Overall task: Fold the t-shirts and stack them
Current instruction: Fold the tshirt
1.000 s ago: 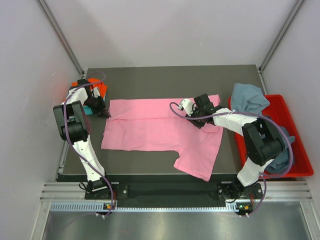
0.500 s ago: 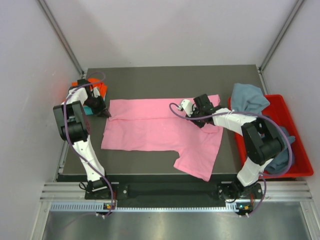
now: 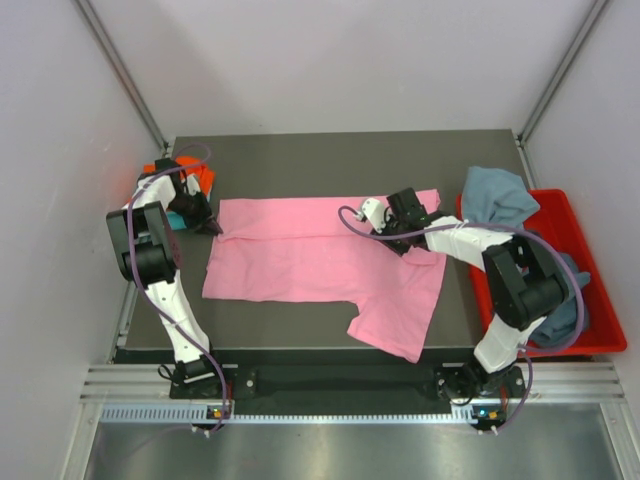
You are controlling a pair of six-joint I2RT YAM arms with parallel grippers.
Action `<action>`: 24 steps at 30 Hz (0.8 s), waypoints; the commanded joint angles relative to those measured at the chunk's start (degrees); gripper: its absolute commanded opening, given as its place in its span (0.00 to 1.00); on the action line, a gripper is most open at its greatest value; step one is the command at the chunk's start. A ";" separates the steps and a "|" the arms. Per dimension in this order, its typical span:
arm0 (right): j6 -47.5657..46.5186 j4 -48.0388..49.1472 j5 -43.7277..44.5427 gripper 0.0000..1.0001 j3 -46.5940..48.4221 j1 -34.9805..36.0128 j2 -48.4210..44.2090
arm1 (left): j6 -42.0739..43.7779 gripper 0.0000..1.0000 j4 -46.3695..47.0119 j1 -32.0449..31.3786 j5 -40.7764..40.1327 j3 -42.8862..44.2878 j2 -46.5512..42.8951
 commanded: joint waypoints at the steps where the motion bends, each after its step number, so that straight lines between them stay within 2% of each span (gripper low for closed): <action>1: -1.45 2.47 0.03 0.25 1.20 -0.15 0.97 | -0.37 0.21 1.75 0.09 0.81 -0.60 -1.94; 9: -2.77 2.12 0.30 0.16 2.34 0.02 1.58 | -0.46 0.21 1.84 0.09 1.07 -0.43 -1.68; 13: -2.60 1.42 0.65 0.01 2.51 0.03 0.53 | -0.55 0.21 1.93 0.09 1.25 -0.34 -1.68; 14: -1.82 1.07 0.74 0.00 2.78 0.03 -0.52 | -0.55 0.21 1.93 0.18 1.16 -0.34 -1.77; 19: 0.65 -2.26 -0.58 0.00 5.59 0.46 -4.30 | -0.63 0.22 1.84 0.09 1.33 -0.60 -1.94; 24: 4.86 -5.96 -6.81 0.00 7.44 0.73 -7.02 | -0.72 0.22 2.10 0.09 1.42 -0.43 -1.51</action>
